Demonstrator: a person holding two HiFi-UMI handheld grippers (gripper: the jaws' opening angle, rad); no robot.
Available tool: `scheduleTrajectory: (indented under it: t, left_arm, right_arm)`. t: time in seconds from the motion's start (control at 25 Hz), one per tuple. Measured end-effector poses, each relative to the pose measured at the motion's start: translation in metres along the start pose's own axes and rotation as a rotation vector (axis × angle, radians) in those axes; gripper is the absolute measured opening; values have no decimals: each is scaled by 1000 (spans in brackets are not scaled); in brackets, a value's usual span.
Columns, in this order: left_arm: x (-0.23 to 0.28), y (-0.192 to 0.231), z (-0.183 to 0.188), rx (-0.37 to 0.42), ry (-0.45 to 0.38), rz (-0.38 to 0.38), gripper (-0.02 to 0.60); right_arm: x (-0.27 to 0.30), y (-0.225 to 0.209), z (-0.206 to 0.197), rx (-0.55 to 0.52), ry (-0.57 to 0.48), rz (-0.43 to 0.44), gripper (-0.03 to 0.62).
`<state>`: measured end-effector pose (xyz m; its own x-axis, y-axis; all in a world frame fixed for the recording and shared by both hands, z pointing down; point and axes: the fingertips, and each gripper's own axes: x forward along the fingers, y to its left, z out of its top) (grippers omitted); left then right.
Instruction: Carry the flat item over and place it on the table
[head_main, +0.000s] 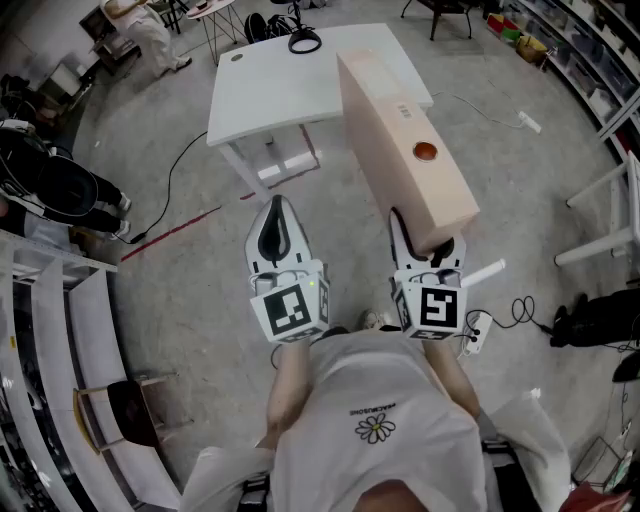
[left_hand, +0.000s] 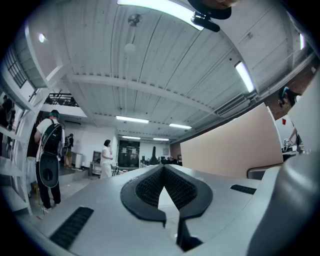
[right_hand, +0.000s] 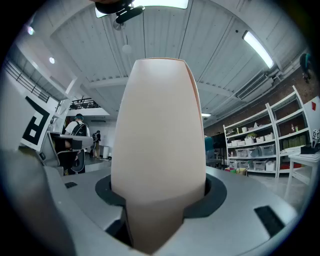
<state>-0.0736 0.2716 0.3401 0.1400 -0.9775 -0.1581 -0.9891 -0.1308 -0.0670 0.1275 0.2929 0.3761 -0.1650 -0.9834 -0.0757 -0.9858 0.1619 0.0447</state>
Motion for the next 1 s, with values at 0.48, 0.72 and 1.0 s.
scheduleTrajectory:
  t: [0.48,0.72,1.0]
  left_arm:
    - [17,-14,-3,18,9,-23,12]
    - [26,-17,-3,37,10,-6,12]
    - [35,-38,-4,105,21,5,12]
  right_arm:
    - [16,-16,-1,43,-11,24,275]
    - [28,-22,-4,89,-22,49,275]
    - [41,-32,-11,117,-3,86,275]
